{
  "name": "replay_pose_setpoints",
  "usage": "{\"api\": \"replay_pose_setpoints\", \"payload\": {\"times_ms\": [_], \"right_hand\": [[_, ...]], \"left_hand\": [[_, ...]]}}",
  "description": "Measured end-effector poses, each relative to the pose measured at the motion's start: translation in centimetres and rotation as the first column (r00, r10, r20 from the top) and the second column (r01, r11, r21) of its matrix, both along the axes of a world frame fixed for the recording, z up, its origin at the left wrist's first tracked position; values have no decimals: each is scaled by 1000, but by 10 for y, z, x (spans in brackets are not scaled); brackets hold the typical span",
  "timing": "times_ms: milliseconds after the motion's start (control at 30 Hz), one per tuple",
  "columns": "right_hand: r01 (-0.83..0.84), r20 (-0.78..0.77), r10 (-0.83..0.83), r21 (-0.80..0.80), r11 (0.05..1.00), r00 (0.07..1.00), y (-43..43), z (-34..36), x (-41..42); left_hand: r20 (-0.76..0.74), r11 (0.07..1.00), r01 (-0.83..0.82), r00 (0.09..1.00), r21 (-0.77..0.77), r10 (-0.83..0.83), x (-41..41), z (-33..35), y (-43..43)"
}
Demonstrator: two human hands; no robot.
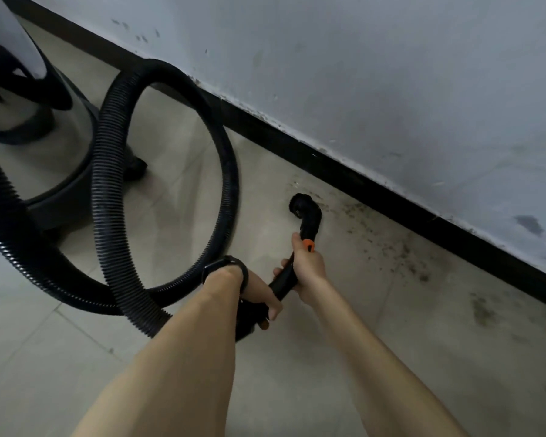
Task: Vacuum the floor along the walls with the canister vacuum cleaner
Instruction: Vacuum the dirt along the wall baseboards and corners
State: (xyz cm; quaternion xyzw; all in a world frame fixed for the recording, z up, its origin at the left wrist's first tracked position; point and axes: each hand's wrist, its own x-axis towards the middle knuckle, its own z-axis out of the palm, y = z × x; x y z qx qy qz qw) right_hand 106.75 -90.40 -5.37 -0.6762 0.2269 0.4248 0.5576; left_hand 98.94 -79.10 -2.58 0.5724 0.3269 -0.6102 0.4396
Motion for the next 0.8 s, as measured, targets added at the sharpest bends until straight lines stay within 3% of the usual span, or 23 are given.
{"api": "replay_pose_setpoints", "payload": {"times_ms": [133, 267, 367, 500, 800], "right_hand": [[6, 51, -3, -58, 998, 999, 17, -6, 3], [26, 115, -14, -103, 994, 993, 33, -10, 1], [109, 52, -110, 16, 994, 993, 46, -13, -9], [360, -202, -309, 307, 881, 929, 59, -22, -23], [380, -70, -374, 188, 906, 925, 88, -25, -4]], "left_hand": [[164, 978, -186, 972, 91, 169, -9, -7, -2], [400, 926, -255, 907, 280, 129, -23, -21, -7], [396, 929, -240, 911, 282, 115, -29, -21, 10], [372, 942, -160, 927, 296, 40, -34, -19, 31], [412, 947, -186, 909, 264, 64, -17, -29, 50]]}}
